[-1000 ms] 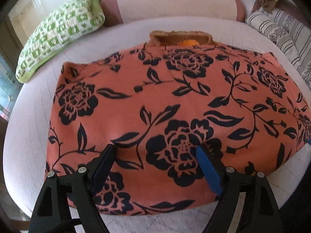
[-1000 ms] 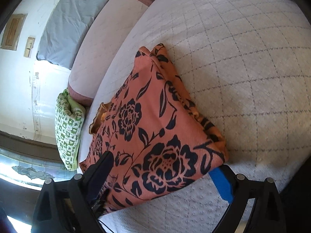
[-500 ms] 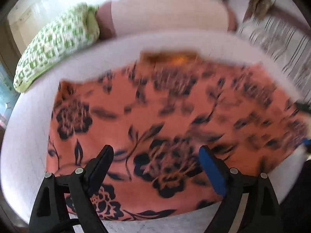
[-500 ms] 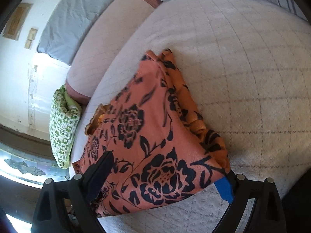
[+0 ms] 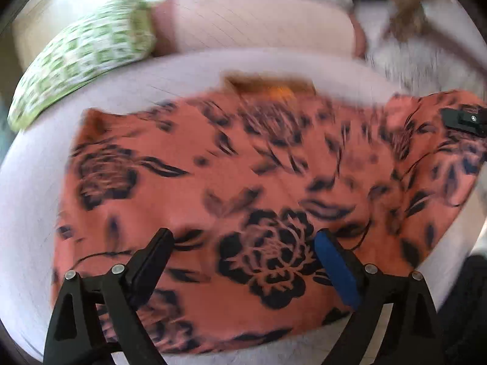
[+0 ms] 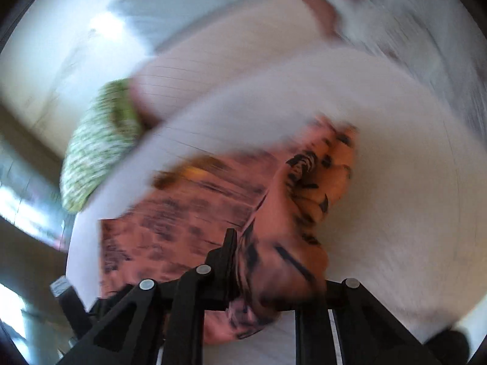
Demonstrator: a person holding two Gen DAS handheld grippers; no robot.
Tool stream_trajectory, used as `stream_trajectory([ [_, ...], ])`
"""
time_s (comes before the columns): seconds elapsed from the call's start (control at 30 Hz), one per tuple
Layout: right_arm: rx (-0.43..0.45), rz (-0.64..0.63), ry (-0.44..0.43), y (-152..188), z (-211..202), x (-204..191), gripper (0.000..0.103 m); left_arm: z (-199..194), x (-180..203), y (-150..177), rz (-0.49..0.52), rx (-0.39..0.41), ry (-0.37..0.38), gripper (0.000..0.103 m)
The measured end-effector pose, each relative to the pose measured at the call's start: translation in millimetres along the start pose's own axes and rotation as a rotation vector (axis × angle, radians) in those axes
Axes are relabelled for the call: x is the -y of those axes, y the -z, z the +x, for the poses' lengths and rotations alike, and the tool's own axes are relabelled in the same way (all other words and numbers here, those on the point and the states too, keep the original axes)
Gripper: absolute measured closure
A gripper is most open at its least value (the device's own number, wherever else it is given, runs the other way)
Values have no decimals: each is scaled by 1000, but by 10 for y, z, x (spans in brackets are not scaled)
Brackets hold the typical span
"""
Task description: Fold small clothes
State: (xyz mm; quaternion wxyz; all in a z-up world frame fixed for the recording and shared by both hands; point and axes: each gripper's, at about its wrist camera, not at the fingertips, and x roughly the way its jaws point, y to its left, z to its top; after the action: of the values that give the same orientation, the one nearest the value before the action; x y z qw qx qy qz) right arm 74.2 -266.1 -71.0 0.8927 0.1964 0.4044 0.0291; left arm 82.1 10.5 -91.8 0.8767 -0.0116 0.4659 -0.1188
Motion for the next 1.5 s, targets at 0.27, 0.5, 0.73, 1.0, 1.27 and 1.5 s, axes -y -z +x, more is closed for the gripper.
stream_trajectory([
  [0.27, -51, -359, -235, 521, 297, -1590, 77, -859, -1267, 393, -387, 181, -87, 9],
  [0.5, -235, -237, -402, 896, 759, -1309, 25, -848, -1344, 510, -415, 129, 33, 9],
  [0.73, -93, -92, -331, 709, 319, -725, 17, -473, -857, 348, -398, 14, 248, 9],
  [1.0, -104, -38, -318, 740, 316, -386, 17, -579, -693, 35, -354, 21, 229, 95],
  [1.27, -105, -100, -309, 575, 350, -566, 17, -565, -845, 452, -300, 14, 2, 94],
  [1.5, -210, -199, -245, 567, 678, -804, 17, -537, -917, 468, -349, -2, 61, 95],
])
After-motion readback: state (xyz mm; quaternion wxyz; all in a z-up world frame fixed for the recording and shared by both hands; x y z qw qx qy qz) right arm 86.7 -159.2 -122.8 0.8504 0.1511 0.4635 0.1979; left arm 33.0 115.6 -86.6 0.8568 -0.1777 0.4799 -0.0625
